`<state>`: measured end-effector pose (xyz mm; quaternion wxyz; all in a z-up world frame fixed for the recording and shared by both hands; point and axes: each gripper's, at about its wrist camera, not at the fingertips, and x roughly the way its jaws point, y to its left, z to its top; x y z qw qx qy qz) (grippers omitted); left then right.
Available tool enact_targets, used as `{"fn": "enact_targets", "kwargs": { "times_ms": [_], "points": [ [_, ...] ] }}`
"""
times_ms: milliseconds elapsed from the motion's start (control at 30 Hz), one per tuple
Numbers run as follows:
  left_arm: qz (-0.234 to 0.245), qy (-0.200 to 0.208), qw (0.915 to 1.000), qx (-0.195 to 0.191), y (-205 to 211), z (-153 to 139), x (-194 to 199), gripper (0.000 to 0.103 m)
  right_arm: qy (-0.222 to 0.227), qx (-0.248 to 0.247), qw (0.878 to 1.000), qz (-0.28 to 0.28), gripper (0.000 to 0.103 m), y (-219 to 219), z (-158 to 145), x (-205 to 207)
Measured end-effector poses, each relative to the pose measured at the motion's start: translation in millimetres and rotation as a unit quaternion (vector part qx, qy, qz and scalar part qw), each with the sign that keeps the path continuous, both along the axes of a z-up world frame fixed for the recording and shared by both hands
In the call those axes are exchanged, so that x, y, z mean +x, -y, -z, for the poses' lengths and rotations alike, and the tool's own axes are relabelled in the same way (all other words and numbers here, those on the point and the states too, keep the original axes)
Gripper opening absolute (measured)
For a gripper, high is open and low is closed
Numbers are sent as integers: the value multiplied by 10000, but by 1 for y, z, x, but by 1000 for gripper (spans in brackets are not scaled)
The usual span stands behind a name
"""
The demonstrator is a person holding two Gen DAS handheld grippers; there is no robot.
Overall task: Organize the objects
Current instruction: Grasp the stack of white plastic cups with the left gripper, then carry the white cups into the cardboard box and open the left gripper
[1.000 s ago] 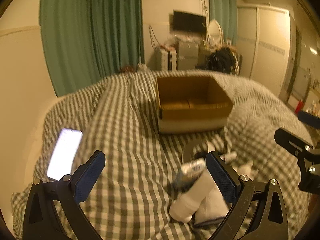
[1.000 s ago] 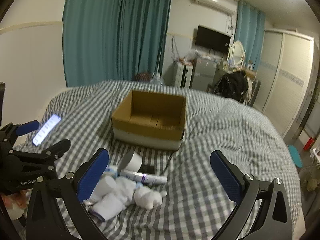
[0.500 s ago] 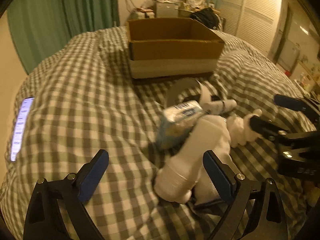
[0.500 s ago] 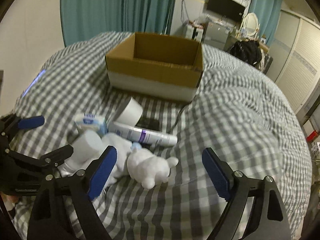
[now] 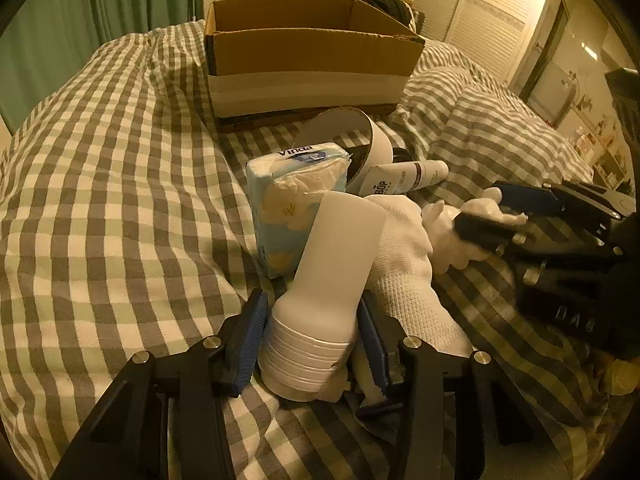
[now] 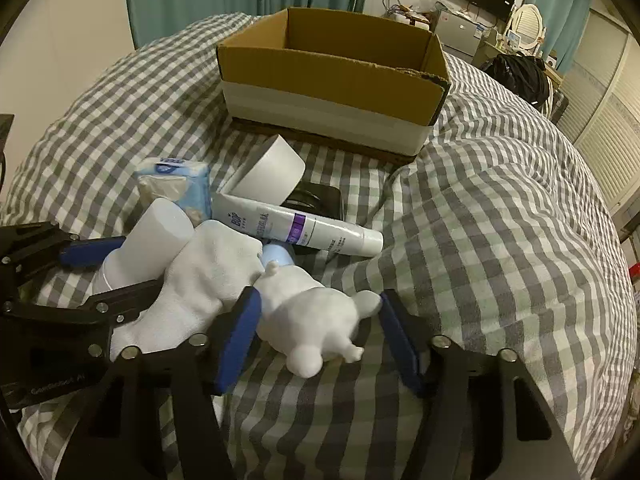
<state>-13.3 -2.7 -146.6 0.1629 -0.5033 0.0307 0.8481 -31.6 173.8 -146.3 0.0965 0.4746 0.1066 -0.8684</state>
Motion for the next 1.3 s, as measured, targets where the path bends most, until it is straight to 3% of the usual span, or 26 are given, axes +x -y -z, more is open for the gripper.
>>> {"fn": "enact_targets", "kwargs": {
  "times_ms": [233,500,767,900,1067,1233,1300],
  "points": [
    [-330,-177,9993,20,8,-18,6,45,-175,-198,9996,108,49,-5,-14,10],
    [-577,-762,9951,-241,18,-51,17,45,-813,-156,9965,100,49,0,-62,29],
    [-649,-1252,9898,-175,23,-103,13,45,-1486,-49,9888,-126,49,14,-113,44],
    [-522,-1377,9890,157,21,-135,-8,45,-1820,-22,9831,-203,49,16,-142,42],
    [-446,-1536,9868,245,15,-160,-48,45,-2121,-142,9769,-236,46,12,-177,21],
    [-418,-1588,9860,273,6,-169,-100,45,-2255,-259,9737,-217,44,8,-200,-23],
    [-434,-1594,9861,196,2,-167,-123,45,-2216,-261,9745,-237,36,11,-201,-50]
  ]
}}
